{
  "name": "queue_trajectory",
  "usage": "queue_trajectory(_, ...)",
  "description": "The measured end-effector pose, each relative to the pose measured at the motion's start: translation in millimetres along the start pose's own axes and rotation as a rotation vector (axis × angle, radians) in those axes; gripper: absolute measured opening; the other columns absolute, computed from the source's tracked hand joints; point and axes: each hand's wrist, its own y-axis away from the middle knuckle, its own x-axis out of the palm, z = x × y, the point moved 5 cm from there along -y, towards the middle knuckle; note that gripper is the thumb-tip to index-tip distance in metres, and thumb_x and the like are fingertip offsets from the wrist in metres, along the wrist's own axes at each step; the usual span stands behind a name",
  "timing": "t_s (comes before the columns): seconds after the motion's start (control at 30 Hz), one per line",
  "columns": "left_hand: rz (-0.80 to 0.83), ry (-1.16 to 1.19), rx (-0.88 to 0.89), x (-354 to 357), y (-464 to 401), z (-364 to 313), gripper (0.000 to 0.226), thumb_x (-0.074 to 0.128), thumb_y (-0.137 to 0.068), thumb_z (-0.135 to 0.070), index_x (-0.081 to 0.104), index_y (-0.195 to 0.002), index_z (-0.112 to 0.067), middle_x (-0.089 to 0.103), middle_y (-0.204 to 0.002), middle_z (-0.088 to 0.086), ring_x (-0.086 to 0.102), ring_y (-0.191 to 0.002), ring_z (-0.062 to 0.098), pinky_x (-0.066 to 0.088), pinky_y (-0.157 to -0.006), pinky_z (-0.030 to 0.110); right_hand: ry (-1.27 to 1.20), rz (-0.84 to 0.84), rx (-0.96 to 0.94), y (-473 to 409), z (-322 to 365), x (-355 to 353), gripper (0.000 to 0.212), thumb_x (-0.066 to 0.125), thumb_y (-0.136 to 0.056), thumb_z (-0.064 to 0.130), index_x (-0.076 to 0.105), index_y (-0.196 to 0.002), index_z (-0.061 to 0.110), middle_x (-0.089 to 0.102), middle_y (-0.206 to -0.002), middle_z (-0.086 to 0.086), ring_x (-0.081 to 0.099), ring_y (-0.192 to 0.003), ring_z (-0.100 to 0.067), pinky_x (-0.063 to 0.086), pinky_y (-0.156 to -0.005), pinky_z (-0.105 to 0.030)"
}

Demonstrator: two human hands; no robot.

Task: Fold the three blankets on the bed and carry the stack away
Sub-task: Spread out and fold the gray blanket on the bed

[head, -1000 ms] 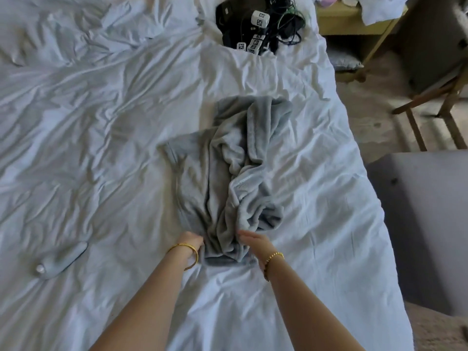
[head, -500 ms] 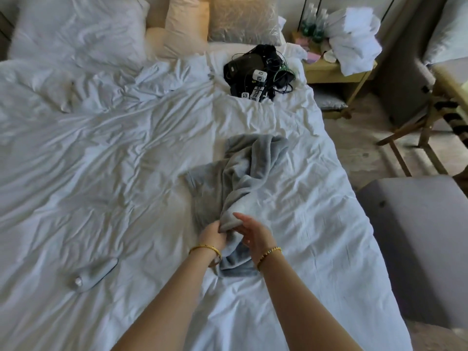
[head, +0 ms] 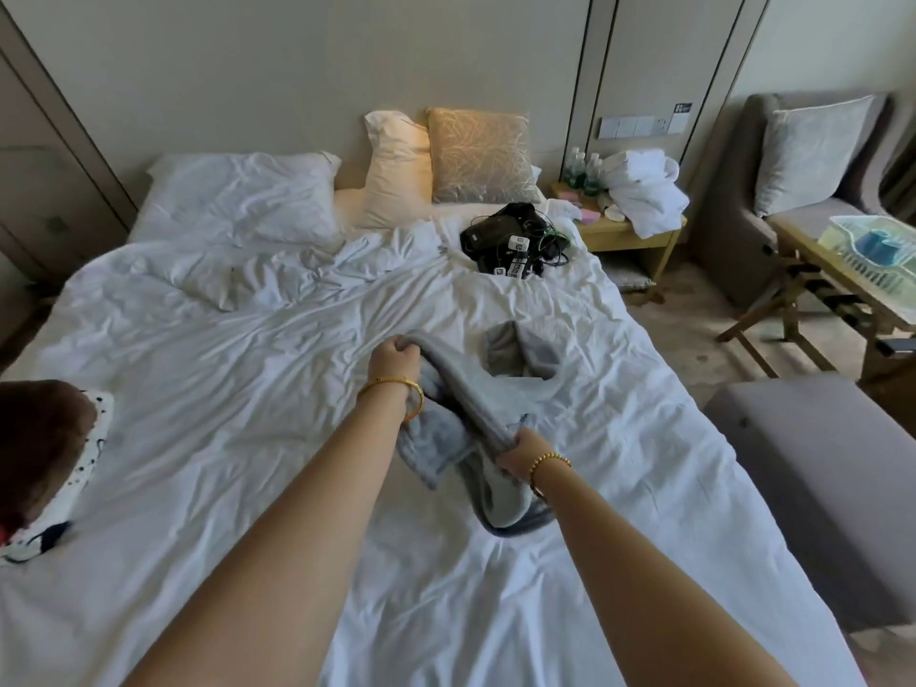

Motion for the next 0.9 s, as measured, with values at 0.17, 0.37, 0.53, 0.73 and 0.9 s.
queue_trajectory(0.17,-0.078,0.013,-0.147,-60,-1,67,0.031,0.044,-0.092,-0.01,0.057,-0.118,-0.001,0.058,-0.123,0.022,0.054,-0.114,0.035,0.041,-0.094,0.035,0.311,-0.007,0.049,32,13,2,0.036,0.049,-0.094,0.023,0.05,-0.122,0.001,0.05,-0.099,-0.014,0.048,-0.091,-0.023,0.041,-0.082,-0.033)
queue_trajectory(0.37,0.573,-0.355,0.105,-27,40,79,0.101,0.073,-0.075,-0.038,0.002,-0.147,-0.035,0.055,-0.117,0.0,0.053,-0.108,0.021,0.043,-0.083,0.026,0.045,-0.155,-0.322,86,116,-9,0.022,0.041,-0.093,0.005,0.063,-0.089,0.002,0.064,-0.091,-0.012,0.057,-0.097,-0.025,0.043,-0.077,-0.018)
queue_trajectory(0.53,0.45,-0.426,0.238,-37,45,65,0.022,0.044,-0.093,-0.036,0.059,-0.094,-0.021,0.066,-0.095,0.006,0.059,-0.085,0.023,0.041,-0.066,0.027,-0.731,-0.089,-0.485,124,163,-21,0.022,0.039,-0.09,-0.006,0.057,-0.079,0.002,0.056,-0.056,-0.005,0.054,-0.055,-0.015,0.047,-0.049,-0.015)
queue_trajectory(0.73,0.115,0.131,-0.147,-75,40,80,0.044,0.034,-0.096,-0.029,0.056,-0.119,0.0,0.061,-0.117,0.02,0.058,-0.102,0.031,0.045,-0.093,0.038,-0.754,-0.072,-0.106,99,88,1,0.022,0.043,-0.096,0.01,0.059,-0.108,0.001,0.06,-0.099,-0.02,0.055,-0.093,-0.028,0.051,-0.079,-0.04)
queue_trajectory(0.9,0.103,0.312,-0.094,-74,32,42,0.03,0.042,-0.095,-0.021,0.055,-0.116,-0.003,0.061,-0.112,0.018,0.058,-0.105,0.031,0.045,-0.096,0.04,-0.329,0.152,-0.092,100,56,45,0.044,0.069,-0.081,0.037,0.063,-0.113,0.007,0.065,-0.115,-0.015,0.063,-0.103,-0.028,0.05,-0.096,-0.04)
